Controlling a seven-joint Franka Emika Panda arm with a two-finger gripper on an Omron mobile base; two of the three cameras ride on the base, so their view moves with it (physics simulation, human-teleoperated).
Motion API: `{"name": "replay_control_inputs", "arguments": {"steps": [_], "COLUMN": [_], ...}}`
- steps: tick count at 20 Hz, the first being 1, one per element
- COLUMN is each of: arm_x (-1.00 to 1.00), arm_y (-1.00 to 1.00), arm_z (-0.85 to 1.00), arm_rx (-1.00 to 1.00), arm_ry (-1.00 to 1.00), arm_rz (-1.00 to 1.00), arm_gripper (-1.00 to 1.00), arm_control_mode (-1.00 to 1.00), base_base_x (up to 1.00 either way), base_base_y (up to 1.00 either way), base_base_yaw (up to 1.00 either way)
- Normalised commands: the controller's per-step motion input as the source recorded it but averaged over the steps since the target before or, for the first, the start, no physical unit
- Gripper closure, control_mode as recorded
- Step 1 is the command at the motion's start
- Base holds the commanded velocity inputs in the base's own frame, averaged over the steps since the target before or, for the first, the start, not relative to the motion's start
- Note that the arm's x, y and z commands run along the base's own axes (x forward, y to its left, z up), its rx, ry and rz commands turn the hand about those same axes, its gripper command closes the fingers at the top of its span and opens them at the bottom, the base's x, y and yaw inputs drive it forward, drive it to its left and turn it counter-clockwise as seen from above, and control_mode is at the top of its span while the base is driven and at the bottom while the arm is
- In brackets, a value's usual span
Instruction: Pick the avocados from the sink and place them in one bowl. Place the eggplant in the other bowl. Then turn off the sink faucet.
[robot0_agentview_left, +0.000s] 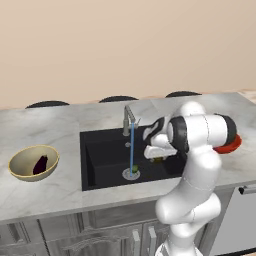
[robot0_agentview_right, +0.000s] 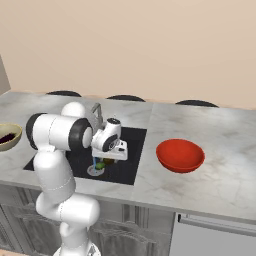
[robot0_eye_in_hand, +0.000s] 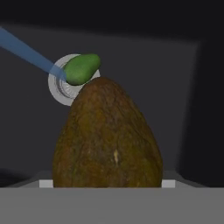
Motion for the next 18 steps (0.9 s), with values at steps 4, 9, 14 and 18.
{"name": "replay_control_inputs", "arguments": {"steps": [4,9,14,18], "arm_x": [-0.09,-0.13,-0.13,-0.08], "arm_y": [-0.14,-0.12,-0.17,-0.24], "arm_z": [0.56,0.57,0.57,0.58], "arm_rx": [0.00,0.00,0.00,0.00], "arm_ry": [0.00,0.00,0.00,0.00], "arm_rz": [0.00,0.00,0.00,0.00], "arm_gripper": [1.00,1.00,1.00,1.00], "arm_control_mode": [-1.00,-1.00,-1.00,-1.00], "base_base_x": [0.00,0.00,0.00,0.00], "base_base_y": [0.00,0.00,0.00,0.00], "base_base_yaw": [0.00,0.00,0.00,0.00]}}
